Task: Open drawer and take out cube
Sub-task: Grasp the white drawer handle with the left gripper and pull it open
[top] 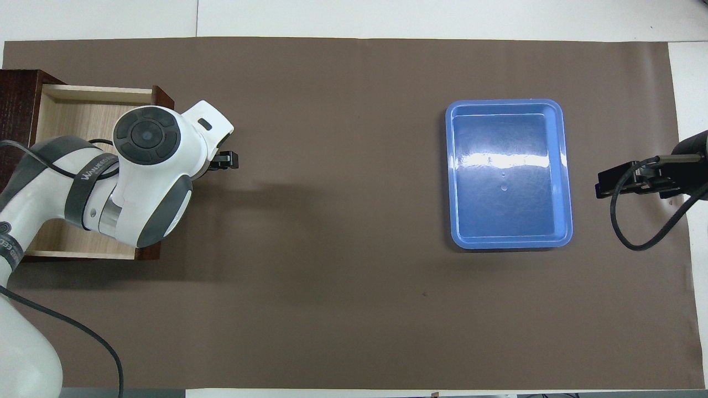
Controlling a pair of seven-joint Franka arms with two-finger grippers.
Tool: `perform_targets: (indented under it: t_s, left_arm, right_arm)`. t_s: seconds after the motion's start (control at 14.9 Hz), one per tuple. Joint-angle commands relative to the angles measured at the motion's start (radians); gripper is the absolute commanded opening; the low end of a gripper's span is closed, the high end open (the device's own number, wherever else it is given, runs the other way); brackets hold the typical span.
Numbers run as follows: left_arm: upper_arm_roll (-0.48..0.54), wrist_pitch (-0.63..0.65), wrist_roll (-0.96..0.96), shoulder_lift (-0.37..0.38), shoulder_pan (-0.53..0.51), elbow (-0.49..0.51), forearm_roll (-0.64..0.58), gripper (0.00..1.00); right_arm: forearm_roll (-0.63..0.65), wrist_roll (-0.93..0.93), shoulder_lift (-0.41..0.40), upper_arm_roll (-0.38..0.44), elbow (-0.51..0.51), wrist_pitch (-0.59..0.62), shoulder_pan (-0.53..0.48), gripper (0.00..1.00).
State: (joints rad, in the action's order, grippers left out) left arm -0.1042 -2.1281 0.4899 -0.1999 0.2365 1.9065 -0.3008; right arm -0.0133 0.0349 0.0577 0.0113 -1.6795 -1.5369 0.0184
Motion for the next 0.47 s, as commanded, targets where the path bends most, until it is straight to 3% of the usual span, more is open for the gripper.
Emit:
perform_targets:
  t_s: [0.0, 0.2, 0.4]
  left_arm:
    - [0.006, 0.146, -0.008, -0.056, 0.001, -0.151, 0.022, 1.00]
    - [0.008, 0.155, -0.021, -0.056, -0.002, -0.161, 0.023, 1.00]
    - [0.049, 0.380, -0.004, -0.076, -0.008, -0.347, 0.149, 1.00]
  right_arm:
    - [0.013, -0.013, 0.011, -0.010, -0.014, 0.003, -0.015, 1.00]
    - [0.013, -0.013, 0.011, -0.008, -0.014, 0.003, -0.014, 1.00]
    - [0.013, -0.013, 0.011, -0.008, -0.014, 0.003, -0.015, 1.00]
